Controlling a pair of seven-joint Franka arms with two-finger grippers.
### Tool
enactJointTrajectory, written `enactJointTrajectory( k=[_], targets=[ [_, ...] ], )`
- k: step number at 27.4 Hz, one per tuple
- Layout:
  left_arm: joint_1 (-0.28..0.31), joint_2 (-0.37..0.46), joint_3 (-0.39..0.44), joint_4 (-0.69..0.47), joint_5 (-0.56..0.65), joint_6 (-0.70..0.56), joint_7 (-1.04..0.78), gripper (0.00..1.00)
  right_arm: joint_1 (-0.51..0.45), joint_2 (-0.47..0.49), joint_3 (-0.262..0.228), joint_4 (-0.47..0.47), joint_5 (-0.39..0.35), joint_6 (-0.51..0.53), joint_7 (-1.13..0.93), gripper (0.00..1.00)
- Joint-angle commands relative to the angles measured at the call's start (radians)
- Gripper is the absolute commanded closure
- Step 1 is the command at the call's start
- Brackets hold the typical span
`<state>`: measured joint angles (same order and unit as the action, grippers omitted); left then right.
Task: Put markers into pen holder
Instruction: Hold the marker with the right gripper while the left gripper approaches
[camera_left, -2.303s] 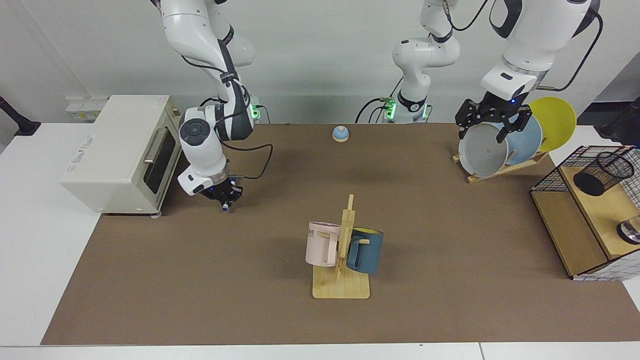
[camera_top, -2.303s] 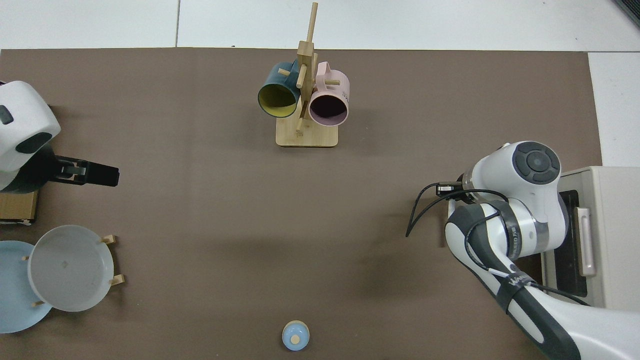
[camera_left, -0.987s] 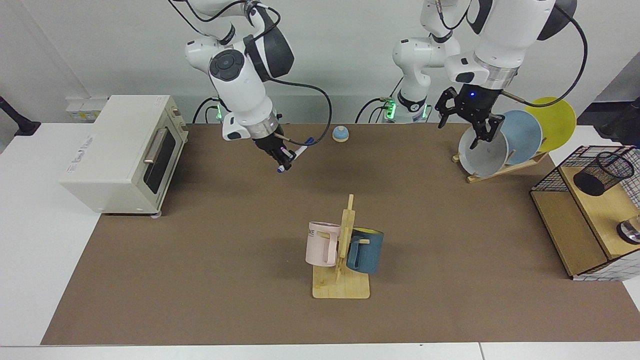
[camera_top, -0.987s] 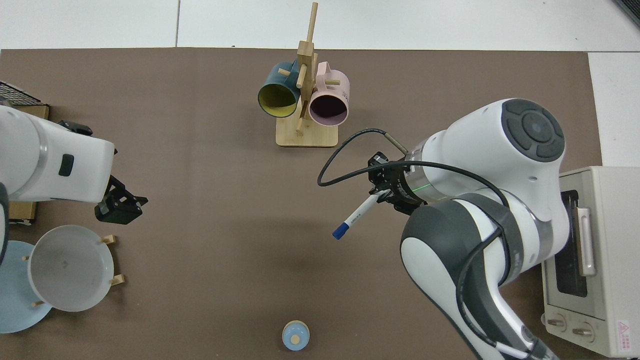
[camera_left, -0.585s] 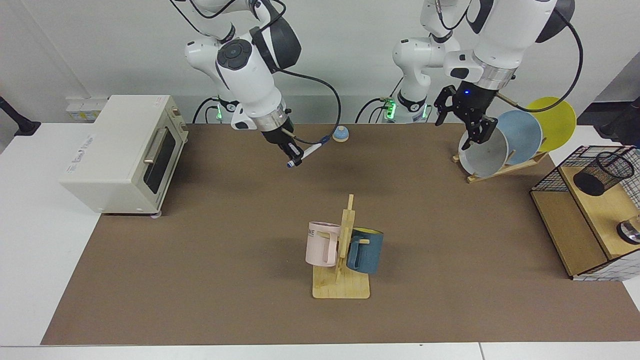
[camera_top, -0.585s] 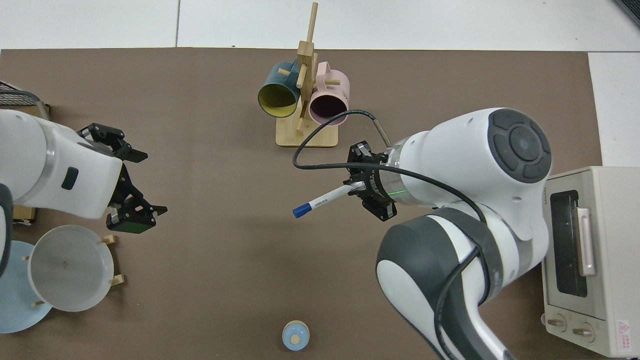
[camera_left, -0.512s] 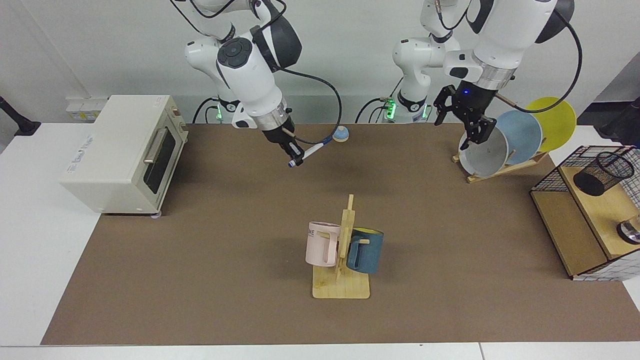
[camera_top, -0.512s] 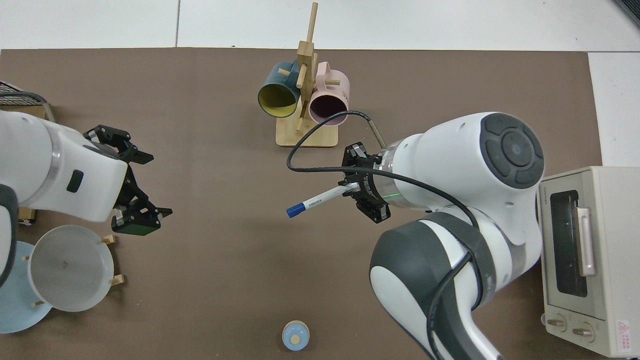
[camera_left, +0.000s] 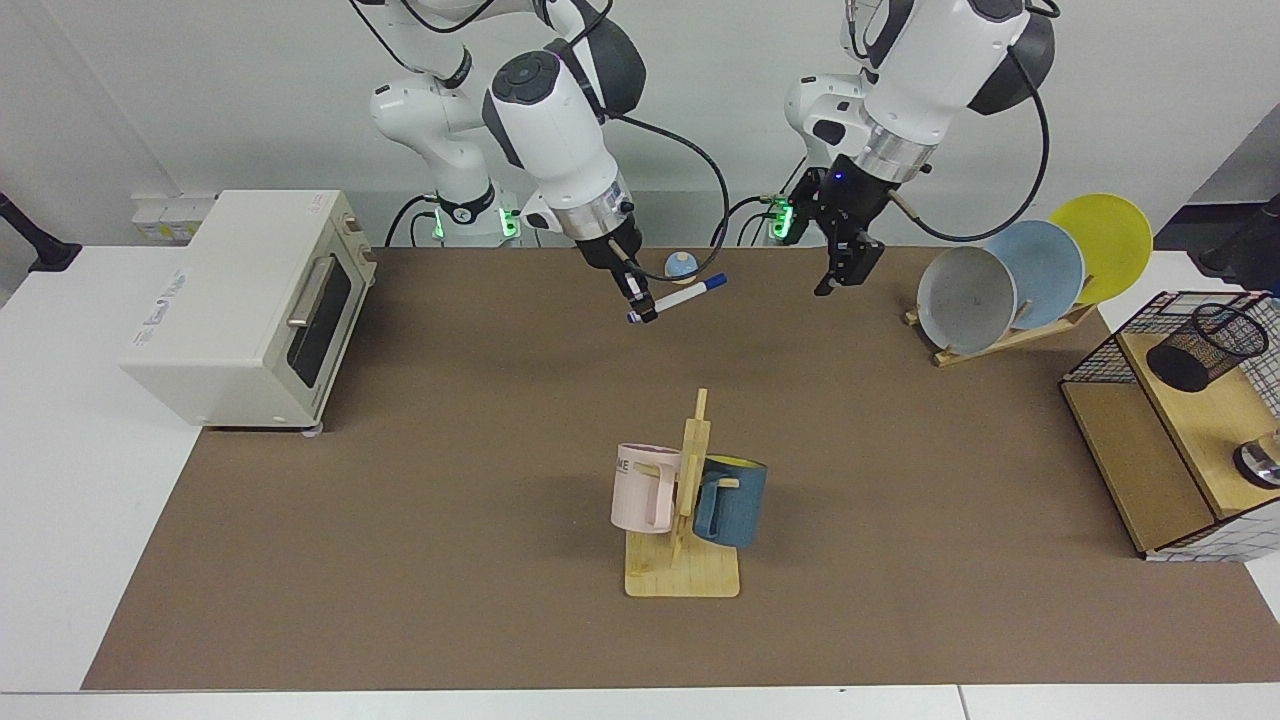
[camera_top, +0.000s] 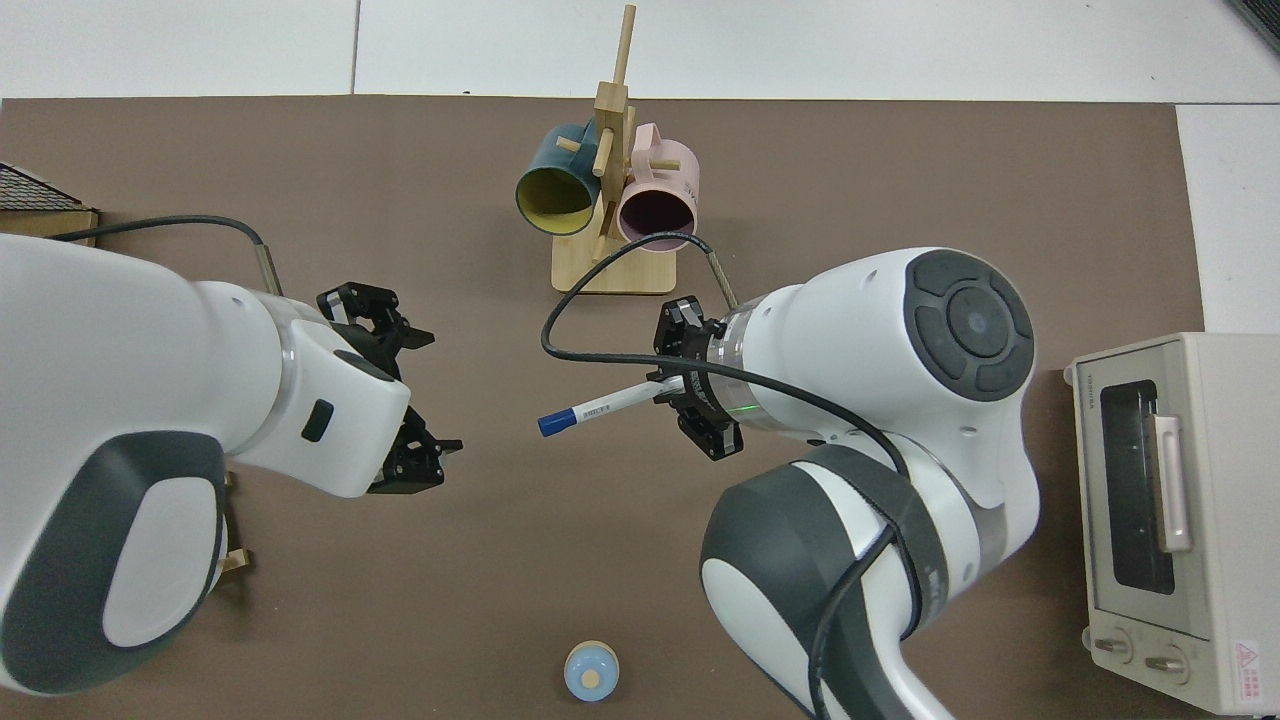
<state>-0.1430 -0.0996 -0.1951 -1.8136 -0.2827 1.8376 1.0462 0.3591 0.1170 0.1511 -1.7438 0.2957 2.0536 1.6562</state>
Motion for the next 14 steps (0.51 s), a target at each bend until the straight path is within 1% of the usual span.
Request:
enactJointTrajectory(
  k=[1, 5, 9, 14],
  targets=[
    [-0.065, -0.042, 0.019, -0.087, -0.039, 0.081, 0.028, 0.03, 0.003, 0.018, -0.001, 0.013, 0.043, 0.017, 0.046, 1.00],
    [-0.098, -0.042, 0.017, -0.104, -0.041, 0.109, 0.014, 0.03, 0.009, 0.020, -0.001, 0.013, 0.054, 0.025, 0.066, 1.00],
    [-0.131, -0.042, 0.019, -0.124, -0.049, 0.138, -0.012, 0.03, 0.009, 0.020, 0.001, 0.013, 0.060, 0.056, 0.077, 1.00],
    [-0.156, -0.043, 0.019, -0.136, -0.049, 0.163, -0.032, 0.04, 0.011, 0.018, 0.001, 0.013, 0.063, 0.062, 0.085, 1.00]
  ],
)
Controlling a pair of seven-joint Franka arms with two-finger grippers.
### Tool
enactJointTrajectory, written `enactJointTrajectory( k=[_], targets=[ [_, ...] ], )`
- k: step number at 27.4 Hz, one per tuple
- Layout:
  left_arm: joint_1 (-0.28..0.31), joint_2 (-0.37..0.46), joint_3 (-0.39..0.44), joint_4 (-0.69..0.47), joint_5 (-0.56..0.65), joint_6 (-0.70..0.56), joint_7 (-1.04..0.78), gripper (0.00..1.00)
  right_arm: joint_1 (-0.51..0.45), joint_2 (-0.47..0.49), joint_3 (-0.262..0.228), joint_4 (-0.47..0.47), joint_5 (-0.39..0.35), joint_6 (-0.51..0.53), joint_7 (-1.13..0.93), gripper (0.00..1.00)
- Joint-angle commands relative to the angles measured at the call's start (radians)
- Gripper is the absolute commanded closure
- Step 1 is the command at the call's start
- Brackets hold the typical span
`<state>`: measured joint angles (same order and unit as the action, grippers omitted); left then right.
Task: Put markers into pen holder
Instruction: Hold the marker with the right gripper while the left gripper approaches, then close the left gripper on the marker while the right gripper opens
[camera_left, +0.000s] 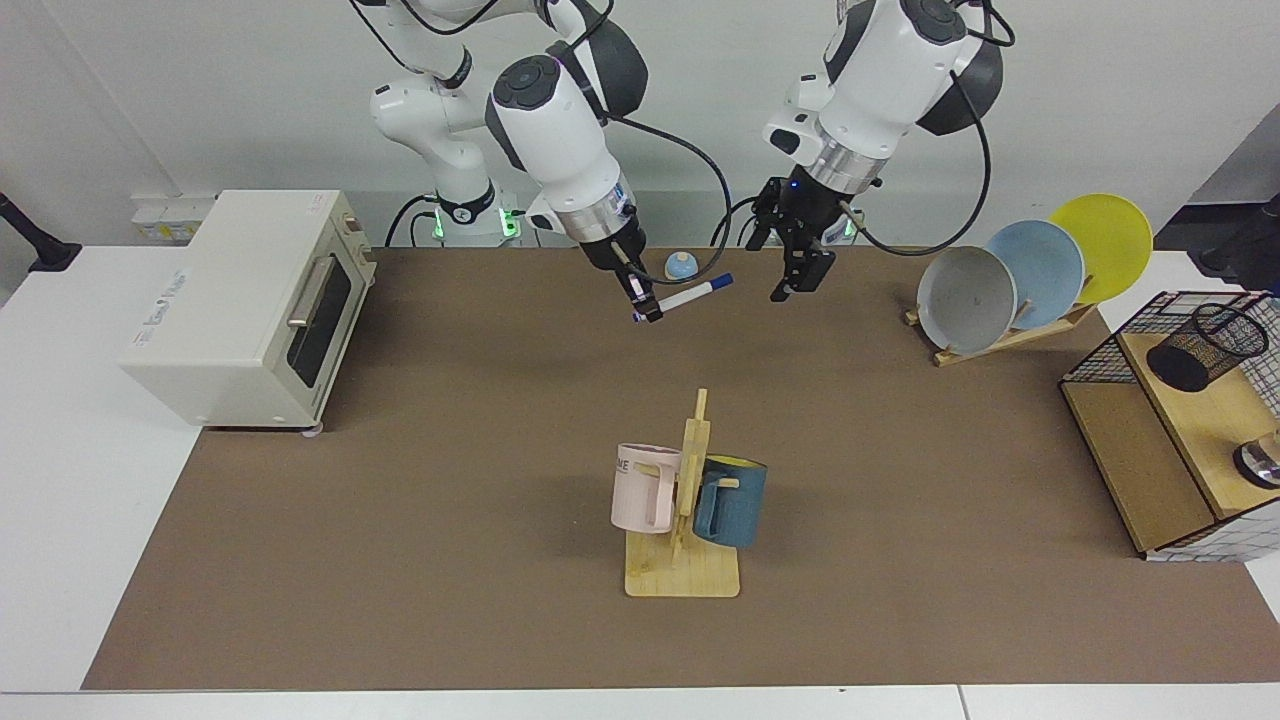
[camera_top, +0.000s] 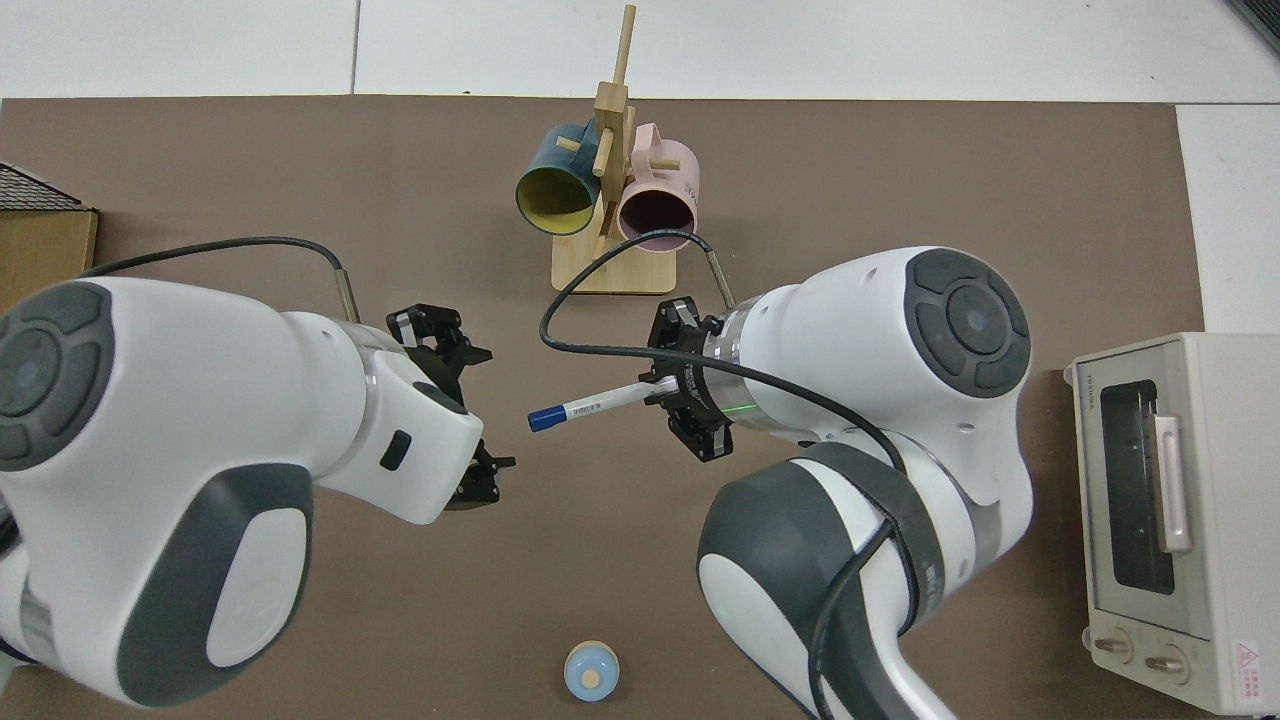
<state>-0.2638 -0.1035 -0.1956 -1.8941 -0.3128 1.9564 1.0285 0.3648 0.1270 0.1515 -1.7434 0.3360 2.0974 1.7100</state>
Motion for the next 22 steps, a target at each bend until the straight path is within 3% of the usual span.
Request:
enactJointTrajectory(
  k=[1, 12, 19, 20, 22],
  targets=[
    [-0.035, -0.039, 0.018, -0.056, -0.019, 0.044, -0.016, 0.05, 0.005, 0.009, 0.000, 0.013, 0.023, 0.019, 0.040, 1.00],
    [-0.035, -0.033, 0.004, -0.068, -0.019, 0.065, -0.102, 0.35, 0.019, 0.008, 0.000, 0.010, 0.023, 0.021, 0.056, 1.00],
    [-0.035, -0.028, 0.002, -0.066, -0.019, 0.078, -0.114, 0.43, 0.020, 0.006, 0.000, 0.007, 0.018, 0.021, 0.076, 1.00],
    [-0.035, -0.028, 0.002, -0.066, -0.019, 0.078, -0.116, 0.47, 0.020, 0.006, 0.000, 0.005, 0.020, 0.021, 0.076, 1.00],
    [-0.035, -0.027, 0.002, -0.066, -0.019, 0.076, -0.117, 0.69, 0.020, 0.005, 0.000, 0.004, 0.018, 0.021, 0.074, 1.00]
  ],
)
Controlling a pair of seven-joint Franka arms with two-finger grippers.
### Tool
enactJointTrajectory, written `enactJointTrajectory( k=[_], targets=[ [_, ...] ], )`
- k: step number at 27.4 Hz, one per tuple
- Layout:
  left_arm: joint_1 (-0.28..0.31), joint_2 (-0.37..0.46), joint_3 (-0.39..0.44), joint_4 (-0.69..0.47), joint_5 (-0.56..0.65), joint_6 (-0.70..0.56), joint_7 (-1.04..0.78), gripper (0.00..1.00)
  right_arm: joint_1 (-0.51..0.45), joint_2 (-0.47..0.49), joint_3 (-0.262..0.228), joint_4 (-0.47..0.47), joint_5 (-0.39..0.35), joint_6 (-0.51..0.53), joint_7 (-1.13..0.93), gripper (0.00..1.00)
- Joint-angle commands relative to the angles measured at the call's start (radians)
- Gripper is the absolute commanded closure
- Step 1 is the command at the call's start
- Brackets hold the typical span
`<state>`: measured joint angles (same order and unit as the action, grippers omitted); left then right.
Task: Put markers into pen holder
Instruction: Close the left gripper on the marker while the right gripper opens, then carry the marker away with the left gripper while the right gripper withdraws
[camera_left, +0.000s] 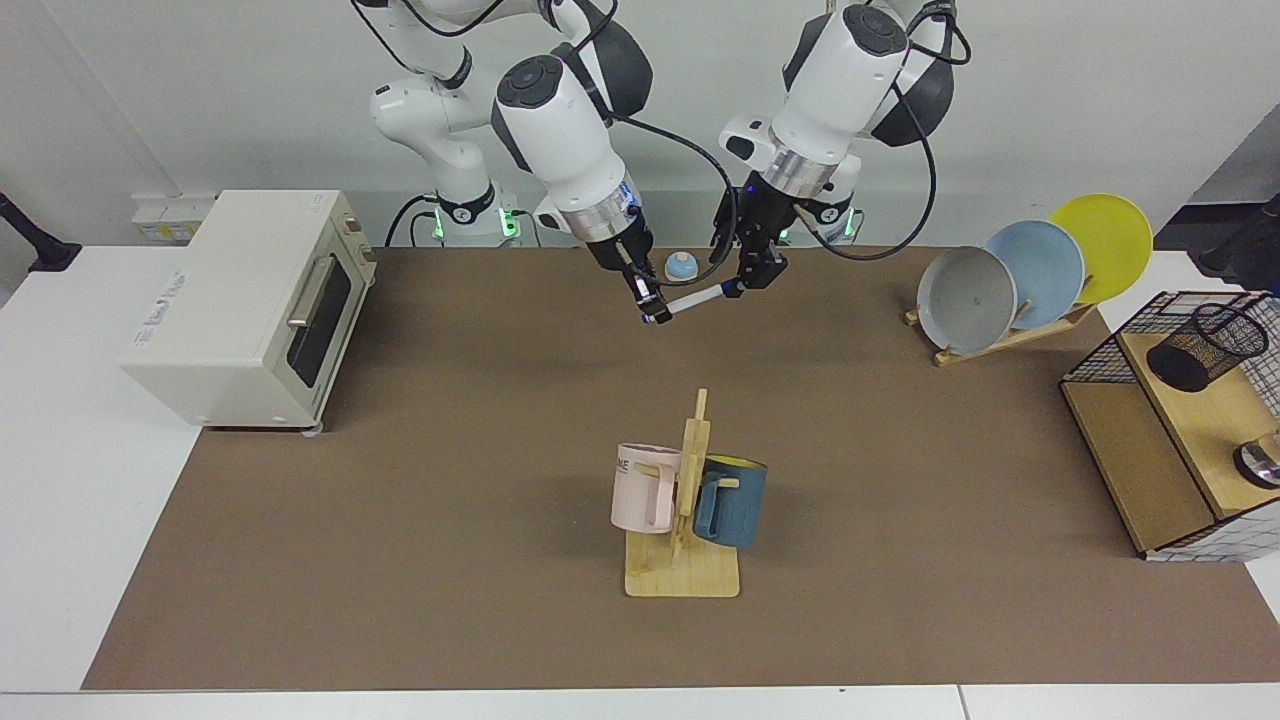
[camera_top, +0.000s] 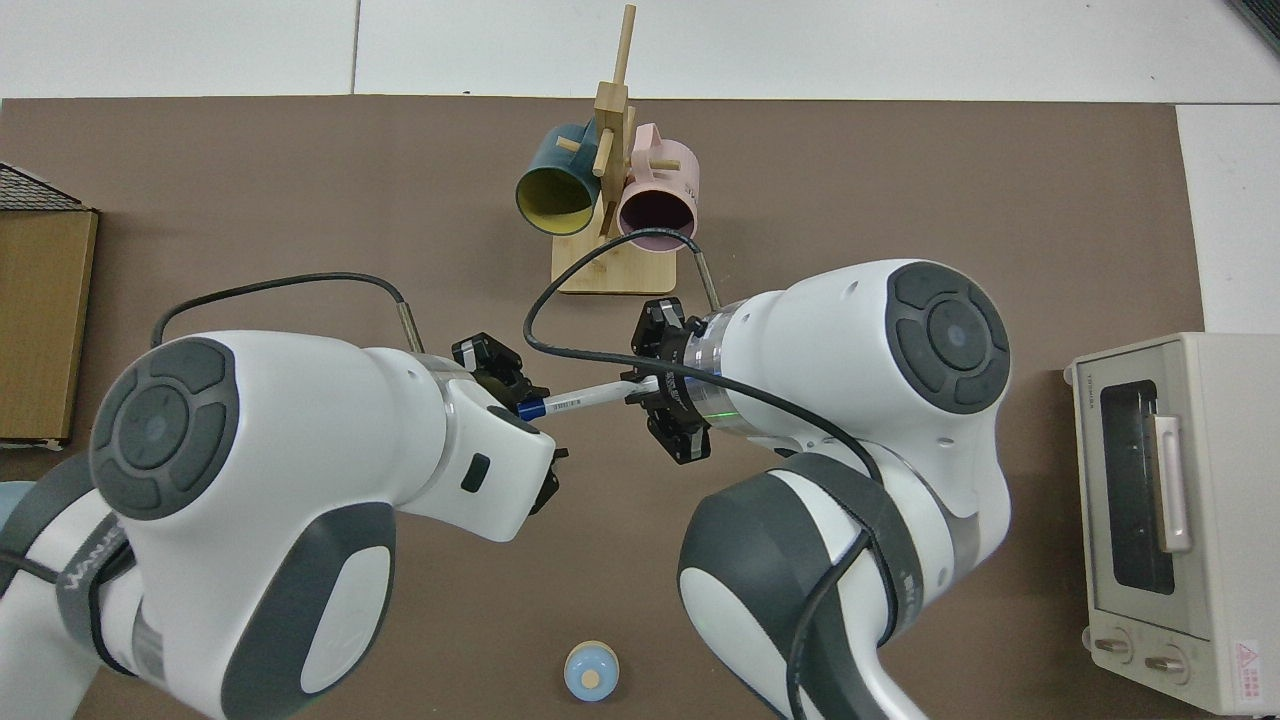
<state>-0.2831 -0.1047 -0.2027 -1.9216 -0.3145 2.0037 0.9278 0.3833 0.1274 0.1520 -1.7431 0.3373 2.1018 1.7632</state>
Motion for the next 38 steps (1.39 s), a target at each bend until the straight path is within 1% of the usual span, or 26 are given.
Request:
enactJointTrajectory(
  k=[1, 2, 3, 5, 11, 12, 13, 14, 20, 24, 27, 32, 38],
  targets=[
    [-0.016, -0.027, 0.009, -0.040, -0.017, 0.029, -0.015, 0.77, 0.002, 0.005, 0.000, 0.004, 0.017, 0.017, 0.021, 1.00],
    [-0.016, -0.027, 0.009, -0.040, -0.017, 0.029, -0.015, 0.83, 0.002, 0.005, 0.000, 0.004, 0.017, 0.017, 0.021, 1.00],
    [-0.016, -0.026, 0.009, -0.039, -0.017, 0.027, -0.015, 0.92, 0.002, 0.005, 0.000, 0.004, 0.017, 0.015, 0.021, 1.00],
    [-0.015, -0.026, 0.009, -0.039, -0.017, 0.027, -0.014, 1.00, 0.002, 0.005, 0.000, 0.002, 0.017, 0.017, 0.021, 1.00],
    [-0.016, -0.026, 0.009, -0.039, -0.011, 0.021, -0.012, 1.00, 0.011, 0.006, 0.000, 0.004, 0.017, 0.015, 0.019, 1.00],
    [-0.016, -0.026, 0.009, -0.040, -0.011, 0.020, -0.012, 1.00, 0.011, 0.006, 0.000, 0.004, 0.019, 0.017, 0.018, 0.77],
    [-0.016, -0.027, 0.009, -0.039, -0.009, 0.020, -0.012, 1.00, 0.011, 0.006, 0.000, 0.004, 0.019, 0.017, 0.018, 0.35],
    [-0.015, -0.026, 0.009, -0.039, -0.009, 0.018, -0.012, 1.00, 0.011, 0.006, 0.000, 0.004, 0.017, 0.015, 0.015, 0.00],
    [-0.015, -0.027, 0.009, -0.039, -0.002, 0.010, -0.012, 1.00, 0.011, 0.003, -0.002, 0.004, 0.014, -0.011, -0.042, 0.00],
    [-0.010, -0.027, 0.011, -0.039, 0.000, 0.009, -0.010, 1.00, -0.007, -0.003, -0.006, 0.002, -0.006, -0.084, -0.151, 0.00],
    [-0.007, -0.027, 0.011, -0.039, 0.011, 0.009, -0.012, 1.00, -0.040, -0.018, -0.012, 0.004, -0.027, -0.156, -0.301, 0.00],
    [-0.004, -0.027, 0.011, -0.040, 0.012, 0.009, -0.012, 1.00, -0.081, -0.048, -0.014, 0.007, -0.101, -0.267, -0.562, 0.00],
    [-0.002, -0.026, 0.011, -0.039, 0.018, 0.007, -0.012, 1.00, -0.162, -0.086, -0.014, 0.008, -0.178, -0.351, -0.853, 0.00]
  ],
)
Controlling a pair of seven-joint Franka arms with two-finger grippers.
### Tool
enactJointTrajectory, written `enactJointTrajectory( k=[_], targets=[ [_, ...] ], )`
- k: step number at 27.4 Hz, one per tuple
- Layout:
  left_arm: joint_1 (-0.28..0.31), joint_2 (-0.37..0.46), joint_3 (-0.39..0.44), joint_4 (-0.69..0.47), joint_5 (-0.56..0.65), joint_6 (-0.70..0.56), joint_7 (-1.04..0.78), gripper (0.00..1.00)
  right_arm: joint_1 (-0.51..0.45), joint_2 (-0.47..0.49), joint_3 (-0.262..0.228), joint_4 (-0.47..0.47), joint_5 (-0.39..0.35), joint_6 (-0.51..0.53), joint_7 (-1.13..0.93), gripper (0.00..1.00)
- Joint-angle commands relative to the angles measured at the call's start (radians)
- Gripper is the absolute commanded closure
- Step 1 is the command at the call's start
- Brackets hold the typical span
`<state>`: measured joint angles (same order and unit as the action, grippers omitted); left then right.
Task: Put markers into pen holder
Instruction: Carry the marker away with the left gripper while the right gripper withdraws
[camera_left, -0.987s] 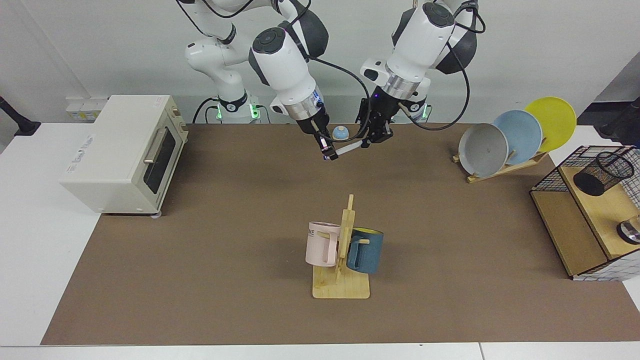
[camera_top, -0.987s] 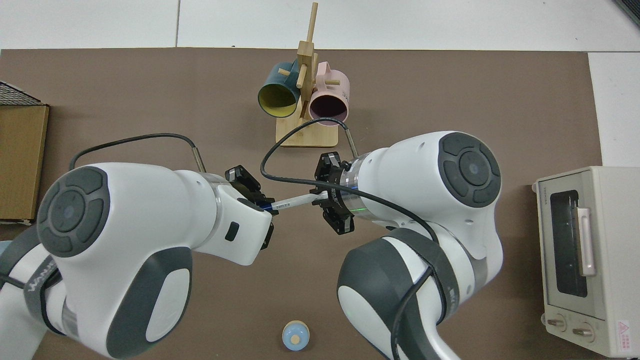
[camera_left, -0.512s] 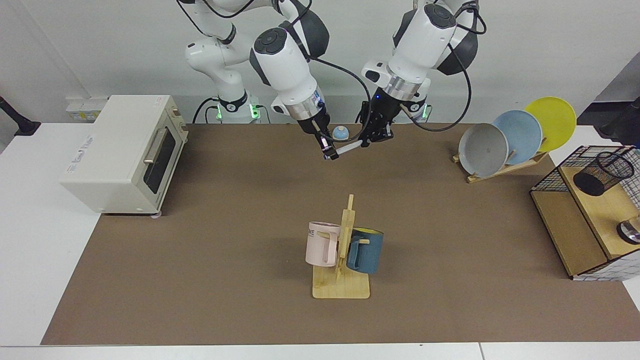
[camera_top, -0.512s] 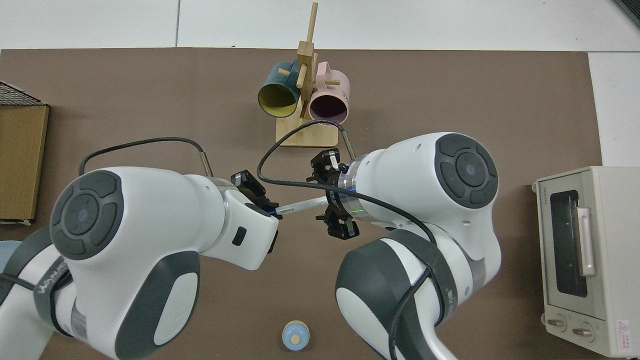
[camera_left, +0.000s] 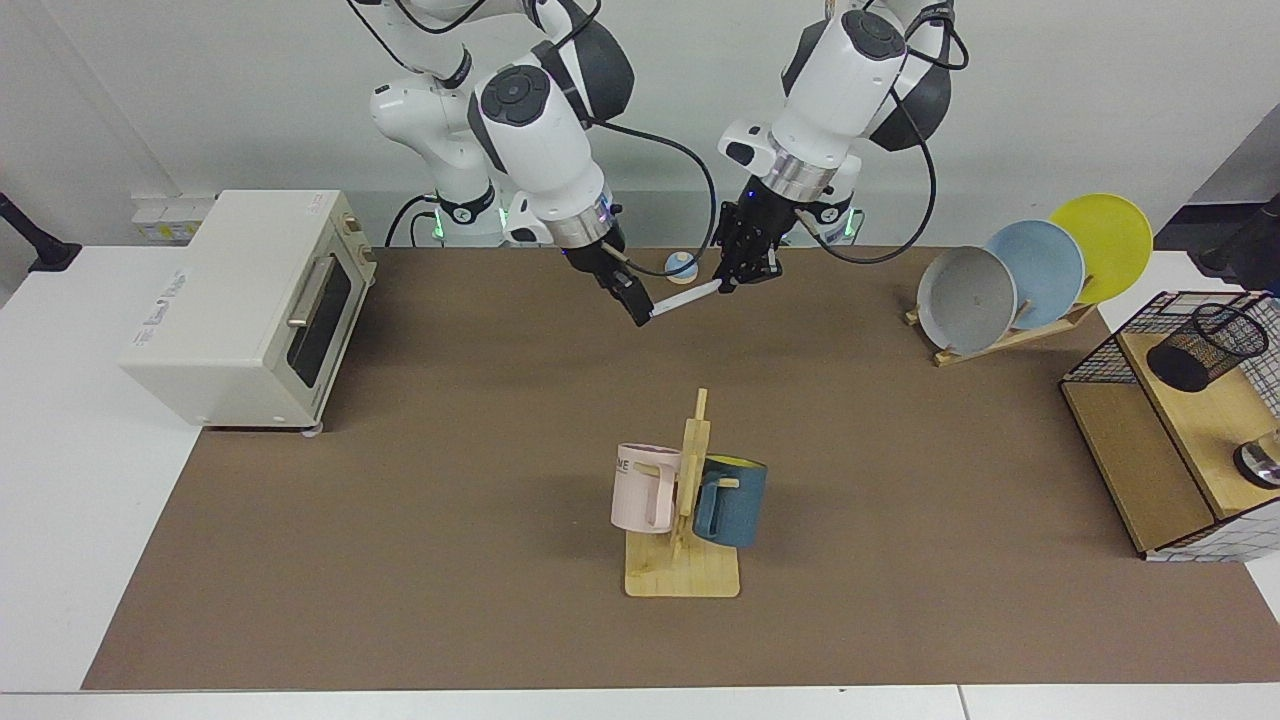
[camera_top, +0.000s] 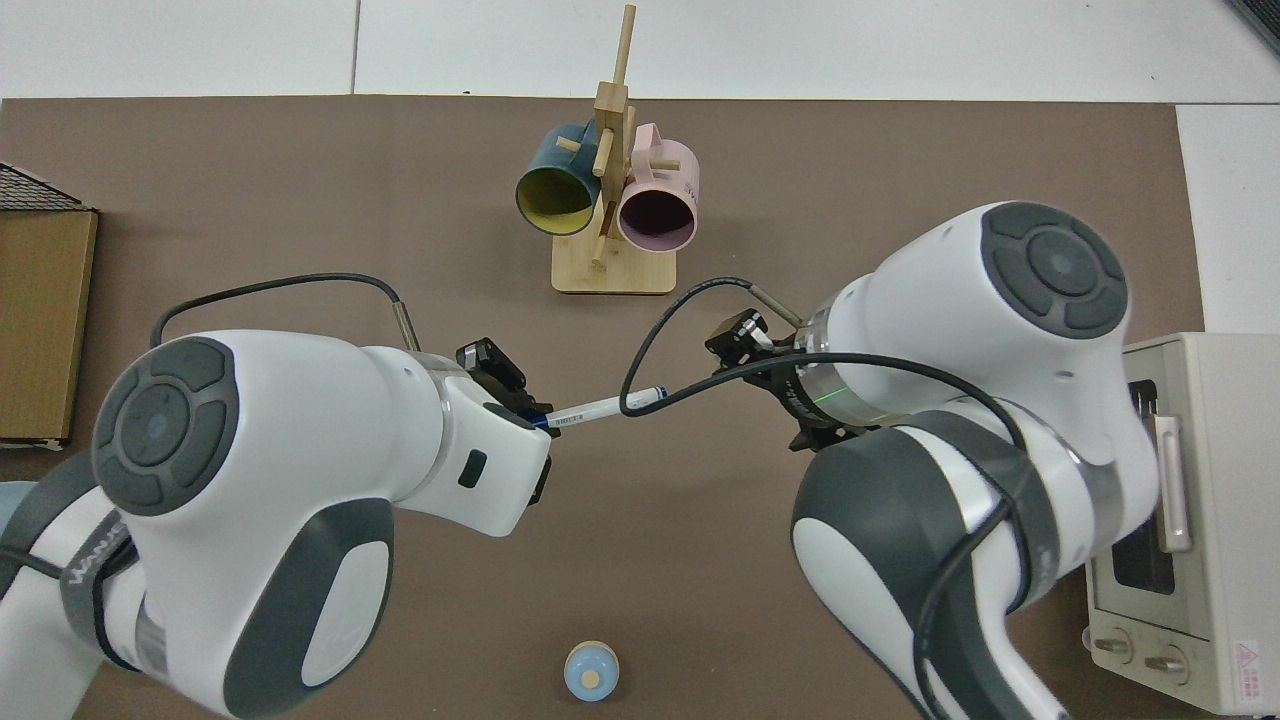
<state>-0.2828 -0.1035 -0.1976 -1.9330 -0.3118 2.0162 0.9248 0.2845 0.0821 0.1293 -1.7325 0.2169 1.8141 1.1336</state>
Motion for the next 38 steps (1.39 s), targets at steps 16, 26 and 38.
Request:
enactJointTrajectory(
  k=[16, 26, 38],
  targets=[
    [0.004, -0.027, 0.017, -0.026, 0.115, -0.034, -0.009, 1.00, -0.329, -0.071, 0.012, -0.019, -0.226, -0.070, -0.966, 0.00],
    [0.073, -0.025, 0.020, 0.029, 0.339, -0.214, -0.001, 1.00, -0.363, -0.074, 0.012, -0.121, -0.226, 0.085, -0.963, 0.00],
    [0.085, -0.025, 0.063, 0.062, 0.641, -0.343, 0.003, 1.00, -0.389, -0.081, 0.010, -0.095, -0.226, 0.033, -0.973, 0.00]
  ],
)
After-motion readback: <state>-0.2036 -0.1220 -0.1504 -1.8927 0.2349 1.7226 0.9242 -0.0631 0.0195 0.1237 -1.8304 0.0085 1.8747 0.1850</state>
